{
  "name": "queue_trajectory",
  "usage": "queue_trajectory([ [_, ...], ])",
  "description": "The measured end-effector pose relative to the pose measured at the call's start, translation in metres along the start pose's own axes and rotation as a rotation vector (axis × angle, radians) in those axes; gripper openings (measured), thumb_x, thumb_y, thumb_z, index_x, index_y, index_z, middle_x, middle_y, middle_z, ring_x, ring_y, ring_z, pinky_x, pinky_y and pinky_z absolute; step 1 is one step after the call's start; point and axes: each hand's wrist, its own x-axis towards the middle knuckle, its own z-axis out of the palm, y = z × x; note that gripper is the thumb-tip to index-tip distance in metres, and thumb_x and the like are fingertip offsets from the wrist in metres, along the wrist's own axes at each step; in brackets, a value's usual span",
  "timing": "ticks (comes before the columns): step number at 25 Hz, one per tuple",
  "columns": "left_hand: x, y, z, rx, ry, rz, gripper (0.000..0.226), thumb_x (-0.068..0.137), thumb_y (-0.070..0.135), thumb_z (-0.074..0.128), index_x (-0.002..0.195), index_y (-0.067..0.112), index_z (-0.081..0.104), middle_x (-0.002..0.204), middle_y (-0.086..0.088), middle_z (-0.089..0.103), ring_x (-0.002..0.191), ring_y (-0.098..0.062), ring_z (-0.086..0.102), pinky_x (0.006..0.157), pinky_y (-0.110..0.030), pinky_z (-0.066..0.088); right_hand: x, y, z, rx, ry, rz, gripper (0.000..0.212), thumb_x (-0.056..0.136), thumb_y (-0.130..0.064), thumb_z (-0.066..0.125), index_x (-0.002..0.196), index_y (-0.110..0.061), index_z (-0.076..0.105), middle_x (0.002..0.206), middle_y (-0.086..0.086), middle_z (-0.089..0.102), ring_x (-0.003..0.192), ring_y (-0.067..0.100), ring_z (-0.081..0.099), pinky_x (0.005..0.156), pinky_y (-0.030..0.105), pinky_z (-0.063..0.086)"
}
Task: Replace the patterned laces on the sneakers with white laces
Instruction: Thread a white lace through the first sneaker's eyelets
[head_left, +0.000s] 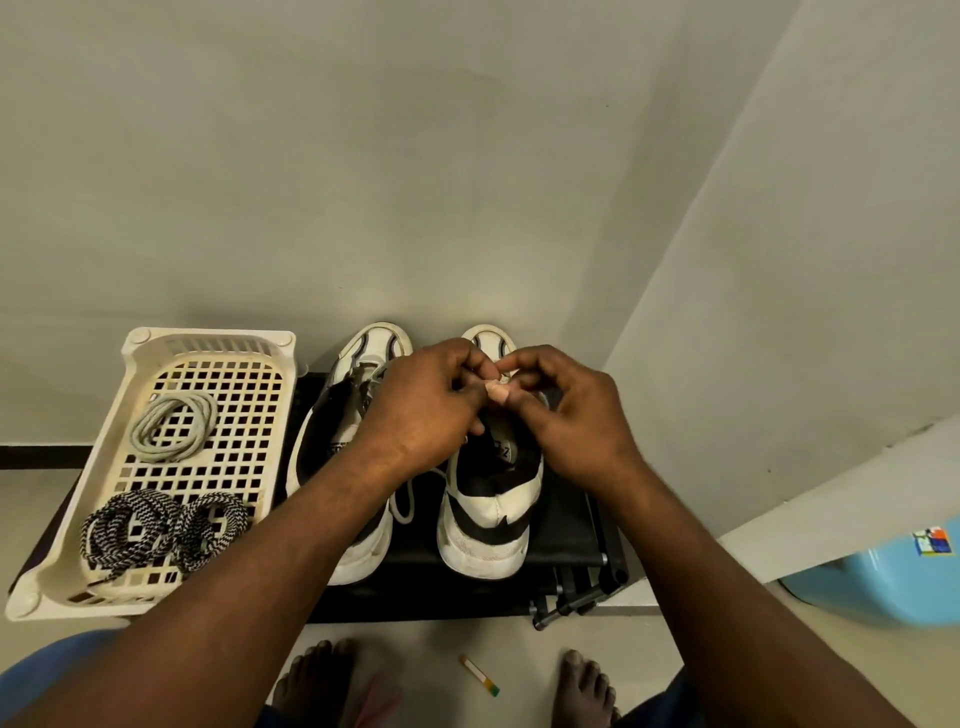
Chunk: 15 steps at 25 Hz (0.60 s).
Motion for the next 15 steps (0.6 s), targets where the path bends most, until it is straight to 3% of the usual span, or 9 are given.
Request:
queue_trajectory([
  [4,0.001,-0.002,-0.008,0.011,0.093,-0.028,0.009,0.097,0.02,0.072,0.091,0.027,0.075,0.076,0.01,0.075,0.061,-0.004,0.072,0.061,-0.023,0.055,0.01,0.014,-0.014,-0.072,0.186,0.097,0.008,0.091,-0.023,0.079,0.088,-0.029,0.076,0.08,-0.014,0.073,0.079,0.007,0.069,0.073,0.031,0.056],
  [9,0.001,0.0,-0.005,-0.055,0.004,0.0,0.015,0.1,0.011,0.065,0.098,0.025,0.071,0.077,0.004,0.076,0.064,-0.011,0.074,0.067,-0.033,0.063,-0.002,0.003,-0.001,-0.052,-0.025,-0.003,0.021,0.091,-0.024,0.079,0.111,-0.029,0.072,0.098,-0.016,0.073,0.096,0.004,0.07,0.085,0.026,0.057],
  [12,0.001,-0.001,-0.004,0.05,0.114,0.023,0.01,0.092,0.026,0.078,0.086,0.026,0.069,0.07,0.006,0.074,0.062,-0.005,0.072,0.067,-0.033,0.062,0.002,0.004,0.002,-0.097,0.018,-0.016,0.015,0.091,-0.026,0.08,0.105,-0.029,0.077,0.089,-0.014,0.075,0.087,0.005,0.072,0.079,0.034,0.061],
  [15,0.005,-0.006,-0.01,-0.062,0.099,-0.015,0.008,0.093,0.018,0.077,0.086,0.021,0.074,0.071,0.005,0.076,0.065,-0.009,0.074,0.071,-0.038,0.065,0.006,0.01,-0.009,-0.1,0.007,-0.012,0.017,0.093,-0.023,0.077,0.107,-0.032,0.079,0.099,-0.017,0.077,0.094,0.004,0.072,0.086,0.04,0.06],
])
